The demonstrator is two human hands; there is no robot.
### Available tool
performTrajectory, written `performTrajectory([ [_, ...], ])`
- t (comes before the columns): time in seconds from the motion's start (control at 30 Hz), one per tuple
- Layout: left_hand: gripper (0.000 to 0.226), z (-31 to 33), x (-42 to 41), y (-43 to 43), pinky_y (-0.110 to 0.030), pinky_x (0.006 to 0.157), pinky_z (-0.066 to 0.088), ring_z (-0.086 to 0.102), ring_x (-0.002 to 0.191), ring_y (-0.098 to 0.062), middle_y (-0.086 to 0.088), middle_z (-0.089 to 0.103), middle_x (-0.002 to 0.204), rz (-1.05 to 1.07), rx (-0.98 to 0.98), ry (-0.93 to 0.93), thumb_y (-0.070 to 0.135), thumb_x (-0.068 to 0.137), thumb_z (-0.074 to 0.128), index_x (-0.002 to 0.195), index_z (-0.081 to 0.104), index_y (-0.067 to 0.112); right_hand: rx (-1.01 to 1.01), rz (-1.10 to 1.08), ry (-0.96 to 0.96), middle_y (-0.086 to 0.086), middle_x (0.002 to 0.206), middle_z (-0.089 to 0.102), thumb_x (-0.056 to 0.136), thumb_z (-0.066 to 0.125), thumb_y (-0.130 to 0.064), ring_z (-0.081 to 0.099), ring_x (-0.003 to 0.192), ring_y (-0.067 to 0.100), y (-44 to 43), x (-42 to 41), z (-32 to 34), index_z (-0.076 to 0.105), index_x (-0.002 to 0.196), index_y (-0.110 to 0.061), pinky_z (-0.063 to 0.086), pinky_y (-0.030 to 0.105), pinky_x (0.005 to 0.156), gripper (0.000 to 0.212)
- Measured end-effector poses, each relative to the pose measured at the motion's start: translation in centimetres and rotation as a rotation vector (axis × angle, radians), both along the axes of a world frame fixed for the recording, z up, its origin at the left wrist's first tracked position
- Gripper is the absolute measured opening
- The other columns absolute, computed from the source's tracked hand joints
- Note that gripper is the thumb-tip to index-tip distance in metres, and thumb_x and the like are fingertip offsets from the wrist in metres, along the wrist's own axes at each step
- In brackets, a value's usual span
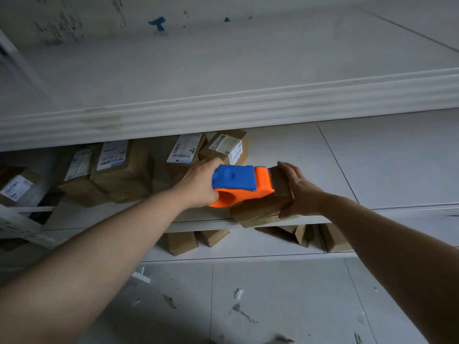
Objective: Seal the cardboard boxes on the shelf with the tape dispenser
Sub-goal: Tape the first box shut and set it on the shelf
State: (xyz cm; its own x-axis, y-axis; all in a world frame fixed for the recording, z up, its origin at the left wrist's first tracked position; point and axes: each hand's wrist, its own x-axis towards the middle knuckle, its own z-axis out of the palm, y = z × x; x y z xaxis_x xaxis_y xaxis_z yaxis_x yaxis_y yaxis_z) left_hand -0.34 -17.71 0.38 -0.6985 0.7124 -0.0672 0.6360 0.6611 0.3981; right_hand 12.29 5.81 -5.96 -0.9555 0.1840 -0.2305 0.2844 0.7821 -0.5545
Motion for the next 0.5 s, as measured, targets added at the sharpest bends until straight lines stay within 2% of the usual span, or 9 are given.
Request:
performTrajectory([
  [0.07,0.055,-0.1,0.6,1.7,-0.026,0.072,0.038,0.053,0.093,-0.018,0.001,0.054,0.105,0.002,0.034,-0.019,0.003,0.067,0.069,0.116,0.050,0.021,0.118,0.001,-0.083,-0.001,0.159,-0.006,0.052,0.092,-0.037,0.003,0.148,0.031,0.8,0.2,-0.5,-0.009,0.152,-0.025,0.012,0.055,0.117,0.142],
  [0.13,0.060,0.2,0.8,2.6,-0.028,0.074,0.041,0.053,0.095,-0.019,0.001,0.053,0.108,-0.007,0.027,-0.022,0.002,0.067,0.069,0.119,0.048,0.024,0.183,0.028,-0.076,-0.001,0.161,-0.011,0.049,0.091,-0.046,-0.016,0.147,0.023,0.8,-0.2,0.0,-0.013,0.151,-0.026,-0.003,0.059,0.116,0.147],
  [0.17,0.063,0.3,0.7,2.8,-0.029,0.073,0.041,0.053,0.096,-0.019,0.001,0.053,0.110,-0.012,0.014,-0.021,0.002,0.066,0.069,0.120,0.047,0.026,0.168,0.046,-0.043,-0.001,0.161,-0.010,0.048,0.091,-0.047,-0.017,0.147,0.021,0.5,-0.6,0.3,-0.015,0.151,-0.027,-0.005,0.057,0.116,0.149],
  [0.23,0.067,0.4,0.4,2.8,-0.030,0.073,0.042,0.053,0.097,-0.020,0.001,0.052,0.113,-0.023,-0.024,-0.017,0.003,0.066,0.069,0.123,0.045,0.028,0.113,0.069,-0.016,0.000,0.161,0.000,0.050,0.091,-0.044,-0.007,0.148,0.020,-0.1,-1.1,0.4,-0.019,0.150,-0.026,-0.005,0.053,0.118,0.149],
  [0.33,0.069,0.5,0.4,2.6,-0.031,0.079,0.044,0.052,0.101,-0.019,0.001,0.052,0.116,-0.048,-0.054,0.019,0.003,0.065,0.070,0.125,0.045,0.027,0.107,0.035,-0.037,0.002,0.158,0.016,0.055,0.090,-0.038,0.016,0.145,0.024,-0.5,-1.1,-0.8,-0.015,0.151,-0.025,0.005,0.051,0.120,0.143],
  [0.5,0.072,0.6,0.8,3.1,-0.029,0.082,0.039,0.050,0.103,-0.016,0.004,0.051,0.117,-0.068,-0.022,0.021,0.000,0.067,0.070,0.129,0.044,0.026,0.029,-0.002,-0.038,0.002,0.155,0.023,0.058,0.089,-0.030,0.023,0.141,0.026,-0.3,-0.1,-1.4,-0.010,0.152,-0.025,0.017,0.047,0.119,0.137],
])
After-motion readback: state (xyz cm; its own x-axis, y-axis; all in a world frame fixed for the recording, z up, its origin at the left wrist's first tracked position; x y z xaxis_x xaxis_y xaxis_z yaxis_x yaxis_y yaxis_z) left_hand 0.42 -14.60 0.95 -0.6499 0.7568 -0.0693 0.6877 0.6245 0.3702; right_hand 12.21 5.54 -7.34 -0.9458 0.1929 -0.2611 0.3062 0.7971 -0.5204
